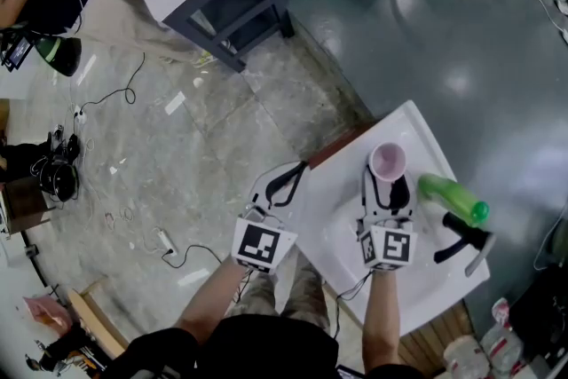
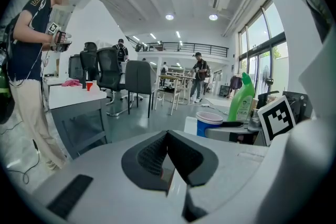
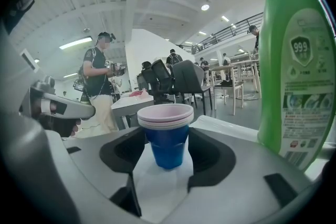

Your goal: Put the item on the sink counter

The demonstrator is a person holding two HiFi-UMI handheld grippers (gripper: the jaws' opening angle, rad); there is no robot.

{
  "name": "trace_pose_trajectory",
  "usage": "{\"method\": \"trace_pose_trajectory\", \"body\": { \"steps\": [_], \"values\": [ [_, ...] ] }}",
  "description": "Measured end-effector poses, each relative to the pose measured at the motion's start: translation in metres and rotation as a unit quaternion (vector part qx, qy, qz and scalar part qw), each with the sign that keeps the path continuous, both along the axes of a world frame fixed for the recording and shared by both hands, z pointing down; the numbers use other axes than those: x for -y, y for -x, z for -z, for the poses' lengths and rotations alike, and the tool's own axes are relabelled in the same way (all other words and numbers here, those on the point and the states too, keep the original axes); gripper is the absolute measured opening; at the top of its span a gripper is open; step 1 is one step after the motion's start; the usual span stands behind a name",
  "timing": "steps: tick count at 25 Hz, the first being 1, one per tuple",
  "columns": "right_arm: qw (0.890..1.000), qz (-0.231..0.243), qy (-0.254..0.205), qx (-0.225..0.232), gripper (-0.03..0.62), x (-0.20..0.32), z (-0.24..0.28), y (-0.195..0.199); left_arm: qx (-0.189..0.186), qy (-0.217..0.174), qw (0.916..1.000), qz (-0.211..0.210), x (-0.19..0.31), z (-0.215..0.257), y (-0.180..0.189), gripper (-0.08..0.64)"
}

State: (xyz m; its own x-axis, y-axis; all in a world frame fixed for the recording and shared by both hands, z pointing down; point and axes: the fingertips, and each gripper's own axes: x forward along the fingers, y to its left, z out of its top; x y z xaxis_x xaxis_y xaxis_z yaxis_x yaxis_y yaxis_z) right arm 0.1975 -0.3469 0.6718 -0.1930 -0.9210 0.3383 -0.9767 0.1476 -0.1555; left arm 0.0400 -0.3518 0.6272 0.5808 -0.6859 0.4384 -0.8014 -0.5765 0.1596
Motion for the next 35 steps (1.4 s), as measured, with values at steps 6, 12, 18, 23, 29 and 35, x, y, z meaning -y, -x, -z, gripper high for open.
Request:
{"method": "trace_pose_trajectory", "body": {
  "steps": [6,12,18,23,29,35],
  "values": [
    [1.000,0.000,-0.008,-0.010,0.259,-0.002,-0.001,-0.001,0.002,0.002,1.0000,-0.002,-0.005,-0.003,-0.003,0.002],
    [1.000,-0.003,-0.011,-0.014,0.262,-0.001,-0.003,0.000,0.006,0.001,1.0000,0.001,-0.005,-0.004,-0.001,0.002],
    [1.000,0.003,-0.007,-0.008,0.267,-0.001,-0.005,0.003,0.008,0.000,1.0000,0.003,-0.005,-0.004,0.000,0.003],
    [1.000,0.012,-0.005,-0.004,0.319,-0.001,-0.007,0.005,0.009,0.001,0.9999,0.005,-0.007,-0.003,-0.001,0.002],
    [1.000,0.009,-0.006,-0.005,0.339,-0.001,-0.005,0.005,0.010,0.000,0.9999,0.009,-0.010,0.000,0.000,0.002],
    [1.000,0.009,-0.007,-0.010,0.347,-0.004,0.001,0.005,0.008,-0.006,0.9999,0.011,-0.013,0.007,0.003,0.003]
  ]
}}
